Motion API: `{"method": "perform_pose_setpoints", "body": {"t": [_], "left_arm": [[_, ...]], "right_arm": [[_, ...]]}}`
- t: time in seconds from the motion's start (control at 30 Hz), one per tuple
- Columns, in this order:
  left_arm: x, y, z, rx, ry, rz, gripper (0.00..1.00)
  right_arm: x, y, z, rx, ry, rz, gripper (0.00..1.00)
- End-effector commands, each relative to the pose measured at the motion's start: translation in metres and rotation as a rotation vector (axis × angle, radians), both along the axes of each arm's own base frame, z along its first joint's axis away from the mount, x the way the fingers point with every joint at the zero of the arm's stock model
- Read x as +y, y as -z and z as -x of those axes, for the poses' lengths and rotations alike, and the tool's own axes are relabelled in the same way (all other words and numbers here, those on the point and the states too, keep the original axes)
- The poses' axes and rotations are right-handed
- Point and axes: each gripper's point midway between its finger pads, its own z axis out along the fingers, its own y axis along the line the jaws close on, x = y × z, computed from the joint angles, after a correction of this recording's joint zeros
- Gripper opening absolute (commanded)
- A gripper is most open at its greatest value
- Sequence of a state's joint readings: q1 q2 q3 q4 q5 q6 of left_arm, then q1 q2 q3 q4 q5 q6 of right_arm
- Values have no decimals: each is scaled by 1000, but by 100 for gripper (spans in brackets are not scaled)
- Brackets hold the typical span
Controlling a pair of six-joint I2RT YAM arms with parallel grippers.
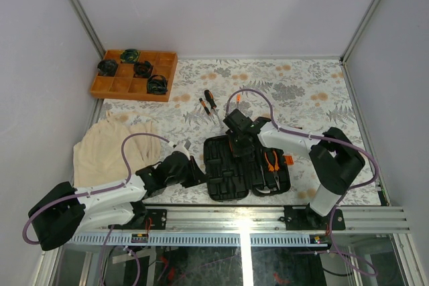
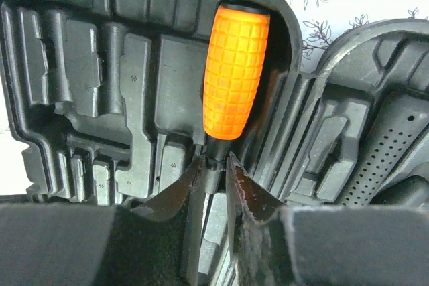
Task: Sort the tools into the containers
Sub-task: Place the screwdriver in the storage box.
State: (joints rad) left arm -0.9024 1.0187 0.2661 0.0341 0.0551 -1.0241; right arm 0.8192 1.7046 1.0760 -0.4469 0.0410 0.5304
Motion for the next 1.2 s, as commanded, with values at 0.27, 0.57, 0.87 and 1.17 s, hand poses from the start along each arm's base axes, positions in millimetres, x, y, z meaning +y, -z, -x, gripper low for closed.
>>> {"method": "perform_pose_setpoints", "body": {"t": [0.27, 0.57, 0.87, 1.17], "left_arm": [[-6, -7, -2, -32, 15, 21, 2], [-6, -9, -3, -38, 12, 26, 1], [-6, -8, -4, -38, 5, 12, 0], [-9, -11, -5, -45, 16, 3, 0]], "right_arm": [[-3, 20, 11, 62, -46, 145, 15], [-10, 54, 36, 158, -52, 208, 0], [-18, 86, 57, 248, -33, 227, 0], [-14, 106, 69, 272, -25, 257, 0]]}}
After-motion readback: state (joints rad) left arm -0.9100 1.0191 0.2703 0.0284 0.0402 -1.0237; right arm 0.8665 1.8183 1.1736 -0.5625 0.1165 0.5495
